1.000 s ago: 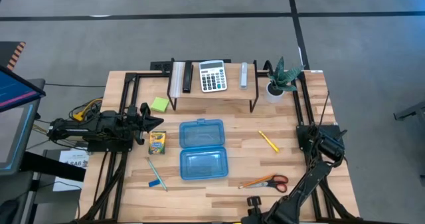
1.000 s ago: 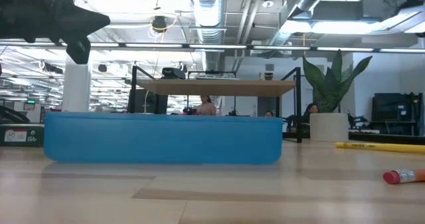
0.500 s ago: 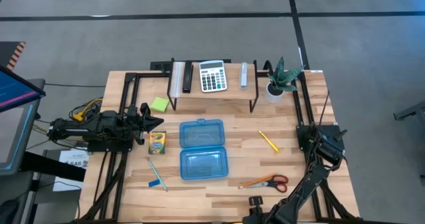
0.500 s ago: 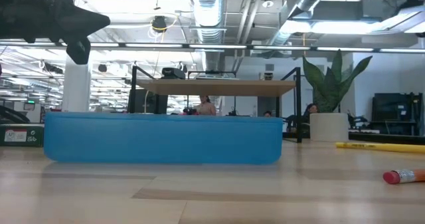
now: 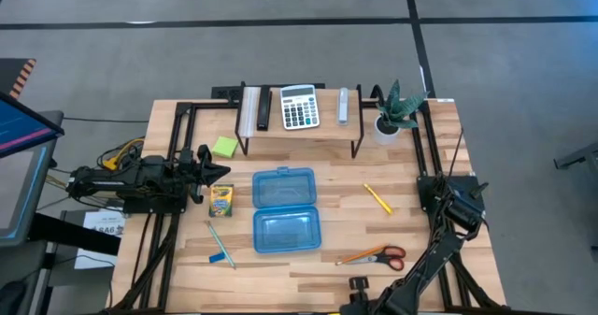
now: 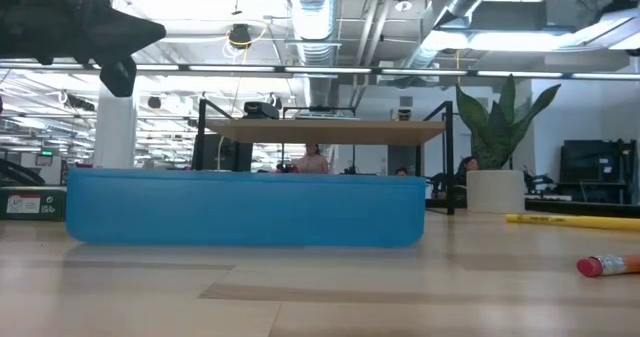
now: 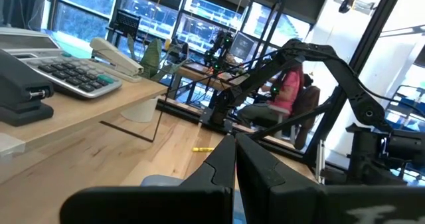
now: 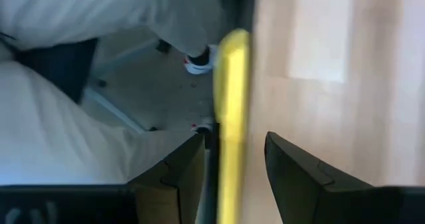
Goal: Pack school essentials
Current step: Put the yellow pen into the blue supply box
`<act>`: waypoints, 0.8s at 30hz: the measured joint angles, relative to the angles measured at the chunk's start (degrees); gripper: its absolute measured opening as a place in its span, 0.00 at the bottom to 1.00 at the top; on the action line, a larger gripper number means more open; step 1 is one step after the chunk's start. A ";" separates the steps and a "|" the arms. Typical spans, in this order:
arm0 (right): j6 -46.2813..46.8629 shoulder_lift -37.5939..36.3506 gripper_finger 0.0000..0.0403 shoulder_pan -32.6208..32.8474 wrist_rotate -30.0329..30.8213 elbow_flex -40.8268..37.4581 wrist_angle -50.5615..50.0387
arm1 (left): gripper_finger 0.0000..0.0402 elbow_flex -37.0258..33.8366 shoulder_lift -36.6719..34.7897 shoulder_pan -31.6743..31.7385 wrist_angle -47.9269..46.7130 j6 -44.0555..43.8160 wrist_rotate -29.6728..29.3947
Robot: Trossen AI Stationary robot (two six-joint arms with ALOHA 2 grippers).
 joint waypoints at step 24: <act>0.11 2.90 0.02 -1.38 -6.50 2.12 -2.36 | 0.00 0.00 0.01 0.00 0.02 -0.32 0.00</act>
